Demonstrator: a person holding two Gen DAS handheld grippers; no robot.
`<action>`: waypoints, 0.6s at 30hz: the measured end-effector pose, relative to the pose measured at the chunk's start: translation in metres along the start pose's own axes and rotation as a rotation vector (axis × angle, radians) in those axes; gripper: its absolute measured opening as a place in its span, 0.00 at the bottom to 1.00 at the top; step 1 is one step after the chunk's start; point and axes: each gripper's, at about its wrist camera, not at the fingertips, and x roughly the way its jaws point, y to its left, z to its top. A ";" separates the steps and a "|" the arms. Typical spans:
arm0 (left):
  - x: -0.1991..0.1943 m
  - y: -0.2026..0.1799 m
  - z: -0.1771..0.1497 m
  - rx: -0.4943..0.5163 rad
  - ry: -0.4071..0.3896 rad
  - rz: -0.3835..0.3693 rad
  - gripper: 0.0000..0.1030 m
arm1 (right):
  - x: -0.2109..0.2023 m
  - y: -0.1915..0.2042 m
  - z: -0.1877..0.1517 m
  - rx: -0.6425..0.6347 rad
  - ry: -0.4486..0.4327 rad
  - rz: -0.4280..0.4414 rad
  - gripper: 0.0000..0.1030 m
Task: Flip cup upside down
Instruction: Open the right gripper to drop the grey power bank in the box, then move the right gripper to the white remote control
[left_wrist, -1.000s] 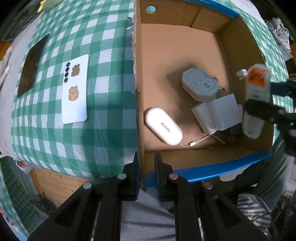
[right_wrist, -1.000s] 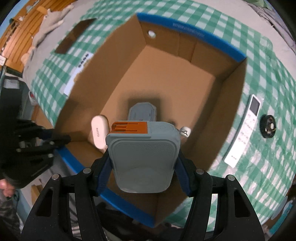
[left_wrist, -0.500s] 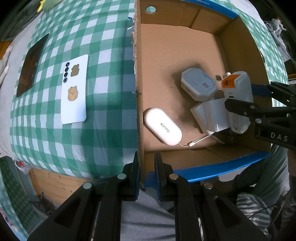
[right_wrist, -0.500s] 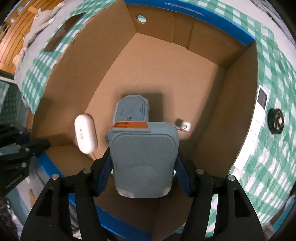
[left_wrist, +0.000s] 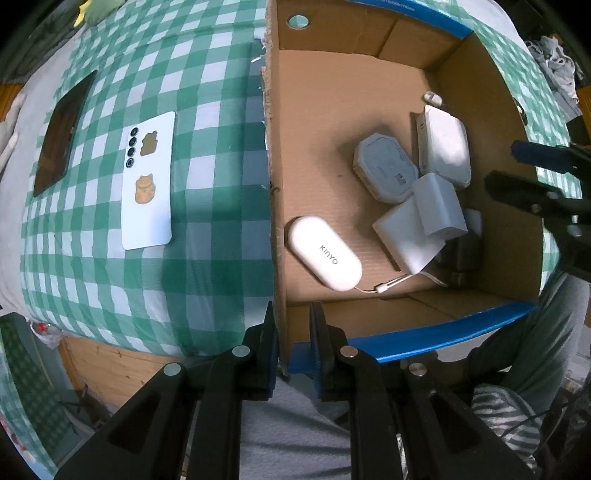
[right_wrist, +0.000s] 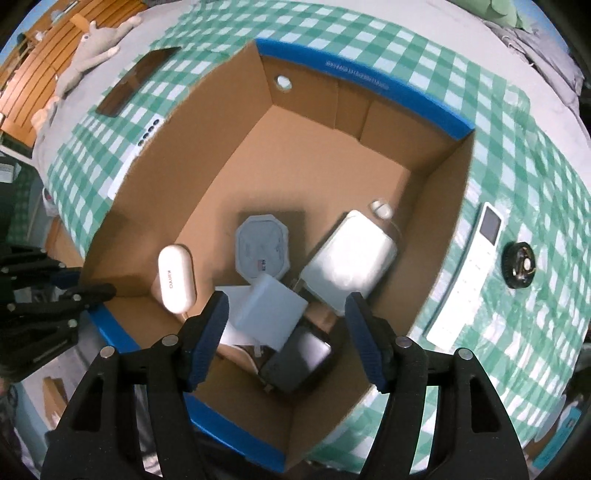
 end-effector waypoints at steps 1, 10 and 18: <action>0.000 0.000 0.000 0.001 -0.001 0.001 0.13 | -0.004 -0.001 0.000 0.000 -0.004 -0.004 0.66; 0.000 0.000 -0.001 0.000 -0.001 0.001 0.13 | -0.033 -0.018 -0.004 0.039 -0.038 0.006 0.67; 0.000 -0.001 -0.001 0.000 -0.001 0.002 0.13 | -0.054 -0.063 -0.010 0.116 -0.067 0.001 0.71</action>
